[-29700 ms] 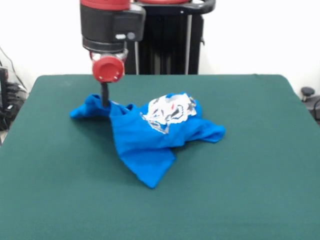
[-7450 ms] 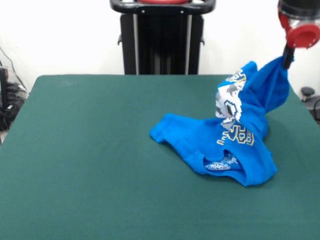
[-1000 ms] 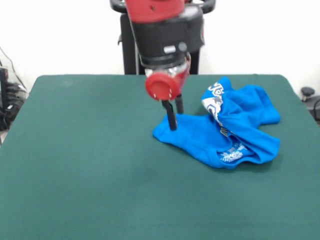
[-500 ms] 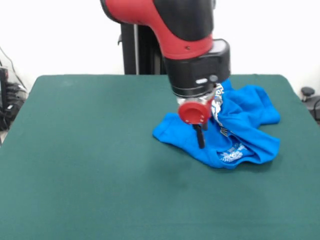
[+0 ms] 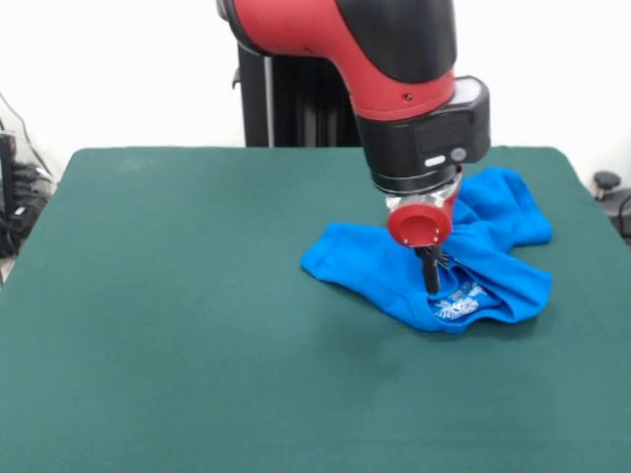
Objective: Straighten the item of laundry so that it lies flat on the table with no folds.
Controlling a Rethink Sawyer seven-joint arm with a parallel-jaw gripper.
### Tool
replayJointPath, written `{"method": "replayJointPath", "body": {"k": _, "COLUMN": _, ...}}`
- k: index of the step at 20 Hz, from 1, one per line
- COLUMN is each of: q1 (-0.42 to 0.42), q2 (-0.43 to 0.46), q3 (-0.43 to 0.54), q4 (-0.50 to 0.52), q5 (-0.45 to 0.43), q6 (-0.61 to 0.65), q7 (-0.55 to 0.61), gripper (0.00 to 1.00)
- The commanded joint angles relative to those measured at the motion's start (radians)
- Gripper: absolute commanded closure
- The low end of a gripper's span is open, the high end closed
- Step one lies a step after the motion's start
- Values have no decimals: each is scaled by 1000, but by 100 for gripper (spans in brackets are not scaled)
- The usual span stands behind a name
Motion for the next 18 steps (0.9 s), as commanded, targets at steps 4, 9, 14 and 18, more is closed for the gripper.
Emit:
{"method": "replayJointPath", "body": {"k": 4, "q1": 18, "q2": 118, "q3": 59, "q4": -27, "q5": -63, "q6": -60, "q7": 17, "gripper": 0}}
{"method": "replayJointPath", "body": {"k": 9, "q1": -25, "q2": 125, "q3": 113, "q4": 17, "q5": -85, "q6": -91, "q7": -35, "gripper": 0}}
{"method": "replayJointPath", "body": {"k": 14, "q1": -54, "q2": 128, "q3": 149, "q4": 50, "q5": -117, "q6": -119, "q7": -47, "gripper": 0}}
{"method": "replayJointPath", "body": {"k": 18, "q1": -103, "q2": 112, "q3": 205, "q4": 87, "q5": -156, "q6": -128, "q7": -80, "gripper": 0}}
